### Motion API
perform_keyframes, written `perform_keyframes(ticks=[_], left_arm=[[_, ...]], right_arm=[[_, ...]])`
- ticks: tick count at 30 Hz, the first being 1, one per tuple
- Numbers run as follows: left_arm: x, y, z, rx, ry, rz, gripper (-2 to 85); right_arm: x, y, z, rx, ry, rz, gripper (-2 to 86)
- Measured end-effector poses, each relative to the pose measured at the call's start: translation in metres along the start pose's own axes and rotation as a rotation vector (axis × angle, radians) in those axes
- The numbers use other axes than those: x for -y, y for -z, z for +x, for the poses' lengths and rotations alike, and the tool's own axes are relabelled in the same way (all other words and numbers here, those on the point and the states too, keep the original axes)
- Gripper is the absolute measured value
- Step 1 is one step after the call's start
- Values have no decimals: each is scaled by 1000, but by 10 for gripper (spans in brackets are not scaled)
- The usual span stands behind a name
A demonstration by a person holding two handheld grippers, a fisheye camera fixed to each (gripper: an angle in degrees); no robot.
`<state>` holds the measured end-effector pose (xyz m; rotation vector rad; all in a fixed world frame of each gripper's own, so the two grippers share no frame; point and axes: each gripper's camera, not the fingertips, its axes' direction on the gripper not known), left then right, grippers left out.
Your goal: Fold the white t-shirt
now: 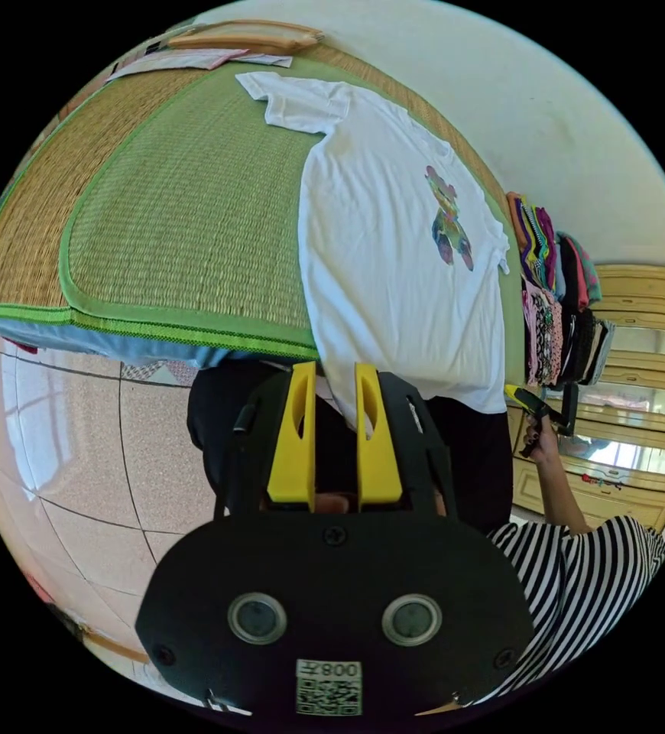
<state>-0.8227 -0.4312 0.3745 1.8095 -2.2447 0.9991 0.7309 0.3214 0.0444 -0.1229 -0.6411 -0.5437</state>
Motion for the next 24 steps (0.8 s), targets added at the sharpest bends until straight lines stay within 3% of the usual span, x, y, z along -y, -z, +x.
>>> perform_keyframes(ticks=[4, 9, 19, 24], left_arm=[[15, -30, 3, 119, -31, -73, 29], [14, -36, -9, 20, -14, 11, 10], [33, -98, -36, 72, 19, 4, 17], [53, -115, -43, 66, 48, 101, 29]], right_arm=[[4, -5, -2, -76, 26, -44, 28], [4, 4, 3, -100, 45, -69, 8], [-5, 11, 12, -163, 36, -82, 4], [-11, 22, 33, -56, -29, -46, 3]])
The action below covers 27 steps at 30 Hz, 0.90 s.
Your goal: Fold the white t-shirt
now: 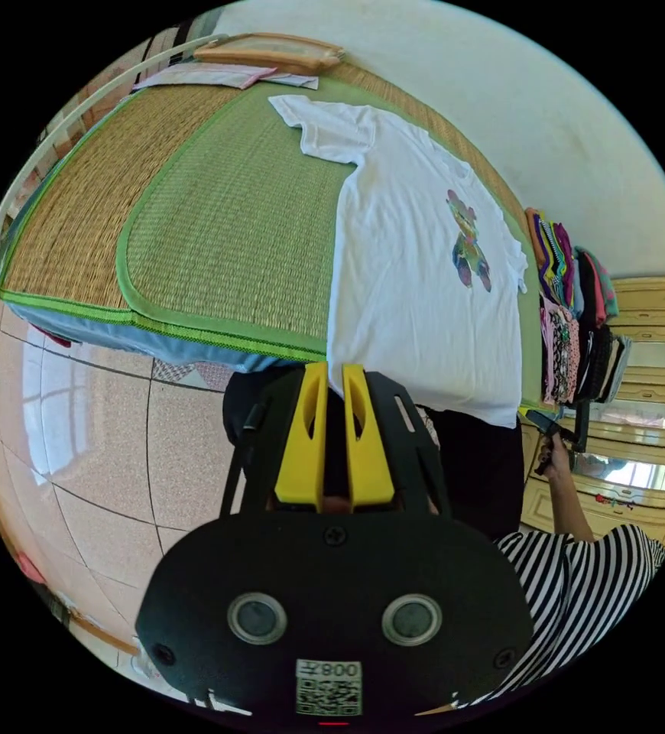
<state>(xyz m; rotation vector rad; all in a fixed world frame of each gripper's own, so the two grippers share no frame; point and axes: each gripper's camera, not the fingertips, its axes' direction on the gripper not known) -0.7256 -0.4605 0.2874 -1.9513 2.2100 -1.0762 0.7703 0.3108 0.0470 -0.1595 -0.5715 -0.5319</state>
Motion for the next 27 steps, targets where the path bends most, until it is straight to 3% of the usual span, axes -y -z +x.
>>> perform_keyframes(ticks=[5, 16, 27], left_arm=[[32, -25, 19, -86, -67, 95, 28], [174, -196, 177, -264, -442, -46, 22], [277, -371, 302, -266, -665, -133, 23]], right_arm=[[-3, 25, 20, 78, -47, 113, 4], [90, 46, 17, 185, 53, 361, 36], [167, 39, 19, 78, 110, 541, 73]])
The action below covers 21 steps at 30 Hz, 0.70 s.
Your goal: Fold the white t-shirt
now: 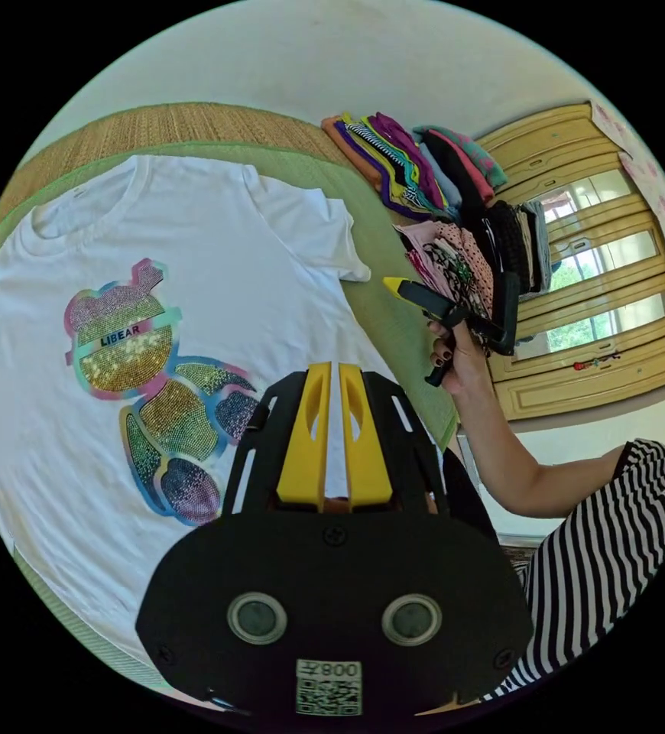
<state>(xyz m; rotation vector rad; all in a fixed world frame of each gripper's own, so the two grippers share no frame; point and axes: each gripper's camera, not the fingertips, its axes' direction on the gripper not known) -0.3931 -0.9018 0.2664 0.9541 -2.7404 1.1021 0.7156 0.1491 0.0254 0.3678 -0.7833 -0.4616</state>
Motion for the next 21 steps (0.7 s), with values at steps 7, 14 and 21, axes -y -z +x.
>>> perform_keyframes(ticks=[7, 14, 21], left_arm=[[74, -63, -19, 28, -80, 6, 44], [183, -137, -15, 124, -242, -1, 71], [287, -216, -5, 274, -353, -39, 80]], right_arm=[[11, -20, 1, -25, 33, -39, 72], [22, -22, 13, 51, 15, -75, 43], [31, -21, 22, 103, 2, -84, 30]])
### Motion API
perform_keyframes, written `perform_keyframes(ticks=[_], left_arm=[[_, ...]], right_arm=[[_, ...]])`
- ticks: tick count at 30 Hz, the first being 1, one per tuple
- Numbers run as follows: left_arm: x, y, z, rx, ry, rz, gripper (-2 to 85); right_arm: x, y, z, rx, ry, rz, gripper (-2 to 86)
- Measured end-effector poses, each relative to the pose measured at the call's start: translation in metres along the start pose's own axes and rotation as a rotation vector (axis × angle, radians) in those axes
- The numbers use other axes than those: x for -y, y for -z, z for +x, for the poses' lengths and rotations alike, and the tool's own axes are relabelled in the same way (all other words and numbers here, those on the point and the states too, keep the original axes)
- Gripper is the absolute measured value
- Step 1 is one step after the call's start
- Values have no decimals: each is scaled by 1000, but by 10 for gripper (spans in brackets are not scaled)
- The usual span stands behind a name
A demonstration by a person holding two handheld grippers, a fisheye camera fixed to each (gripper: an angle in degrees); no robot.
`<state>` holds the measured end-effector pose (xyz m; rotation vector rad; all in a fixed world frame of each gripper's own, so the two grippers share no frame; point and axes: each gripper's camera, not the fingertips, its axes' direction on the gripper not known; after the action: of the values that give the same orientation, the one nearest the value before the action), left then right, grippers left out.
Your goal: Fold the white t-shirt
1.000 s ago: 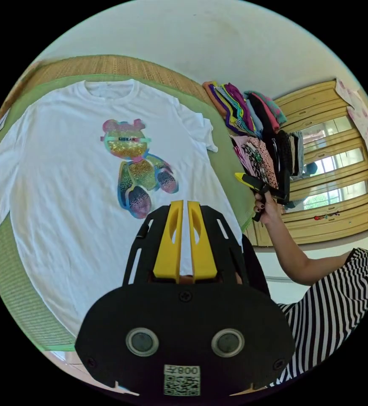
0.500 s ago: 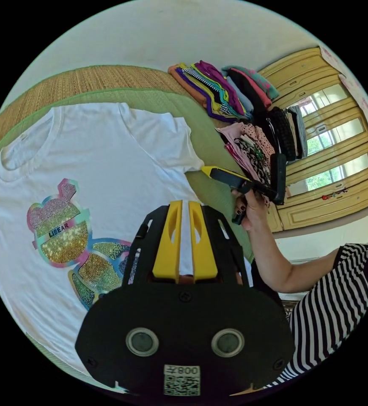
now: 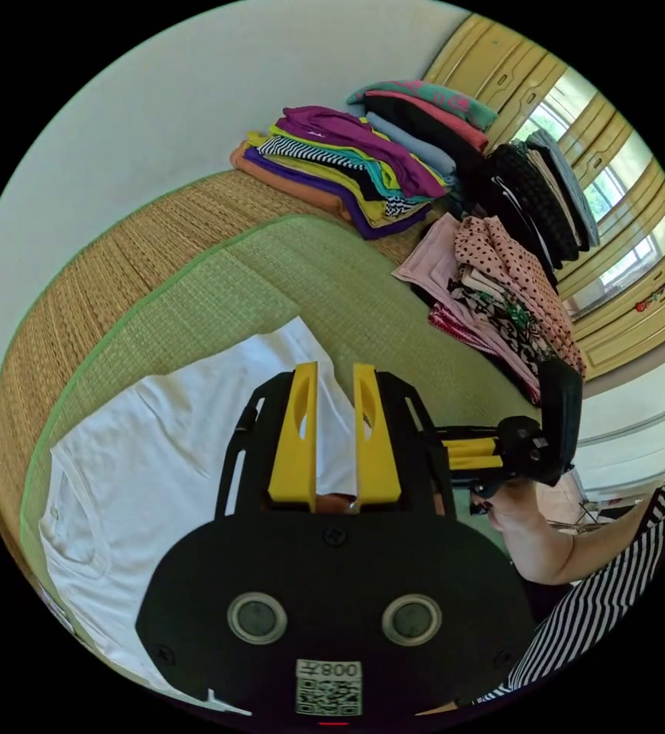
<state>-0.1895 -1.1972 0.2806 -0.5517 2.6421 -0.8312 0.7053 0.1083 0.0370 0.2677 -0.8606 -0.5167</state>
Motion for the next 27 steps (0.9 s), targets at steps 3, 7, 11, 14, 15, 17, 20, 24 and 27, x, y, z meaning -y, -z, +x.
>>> perform_keyframes(ticks=[3, 7, 11, 14, 15, 17, 20, 24, 27], left_arm=[[30, -33, -6, 62, -18, -60, 83], [52, -70, -19, 135, -20, -139, 76], [63, -86, -37, 212, -4, -148, 33], [64, -84, -57, 167, 21, -109, 21], [64, -78, -66, 149, 39, -76, 19], [61, -67, -80, 105, 65, -21, 17], [55, -43, -107, 45, 113, 62, 15], [37, -5, -156, -51, 217, 188, 15], [13, 15, -193, -117, 305, 269, 15]], right_arm=[[4, 0, 2, 10, -1, -3, 27], [8, 1, 7, 50, -12, -1, 23], [11, 2, 11, 83, -19, -1, 21], [13, 1, 8, 78, -6, -7, 20], [14, 1, 5, 64, 4, -7, 20], [15, 2, 0, 48, 19, 8, 20], [15, 7, -7, 45, 38, 67, 19], [16, 15, -26, 73, 119, 129, 18], [16, 14, -42, 112, 190, 127, 17]])
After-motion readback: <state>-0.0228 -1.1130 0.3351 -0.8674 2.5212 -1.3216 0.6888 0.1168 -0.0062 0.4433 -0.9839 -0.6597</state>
